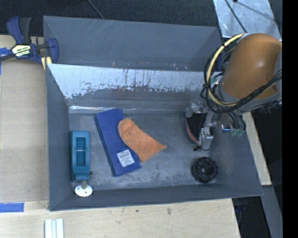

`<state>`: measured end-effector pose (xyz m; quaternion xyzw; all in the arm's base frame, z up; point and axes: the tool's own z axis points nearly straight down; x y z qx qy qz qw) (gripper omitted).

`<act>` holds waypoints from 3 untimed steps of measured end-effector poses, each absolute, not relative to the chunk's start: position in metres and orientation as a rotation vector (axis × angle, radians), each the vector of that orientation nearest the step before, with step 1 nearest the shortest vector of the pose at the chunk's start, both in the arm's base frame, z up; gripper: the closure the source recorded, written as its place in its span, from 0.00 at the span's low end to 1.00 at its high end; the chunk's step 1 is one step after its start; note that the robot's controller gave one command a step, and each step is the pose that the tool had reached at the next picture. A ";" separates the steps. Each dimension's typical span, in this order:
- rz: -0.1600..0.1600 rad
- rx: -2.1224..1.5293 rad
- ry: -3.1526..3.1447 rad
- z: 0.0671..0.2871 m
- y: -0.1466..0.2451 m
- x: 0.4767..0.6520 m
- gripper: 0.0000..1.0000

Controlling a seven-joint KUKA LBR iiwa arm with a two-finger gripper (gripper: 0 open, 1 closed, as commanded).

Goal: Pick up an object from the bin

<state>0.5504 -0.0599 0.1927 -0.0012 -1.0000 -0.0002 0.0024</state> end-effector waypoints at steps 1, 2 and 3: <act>0.001 -0.002 -3.145 0.197 -0.060 0.552 0.00; 0.001 -0.002 -3.146 0.196 -0.059 0.553 0.00; -0.005 0.140 -3.148 0.139 -0.047 0.575 0.00</act>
Offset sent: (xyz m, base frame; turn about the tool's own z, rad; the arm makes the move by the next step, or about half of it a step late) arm 0.0107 0.0616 -0.0677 -0.0269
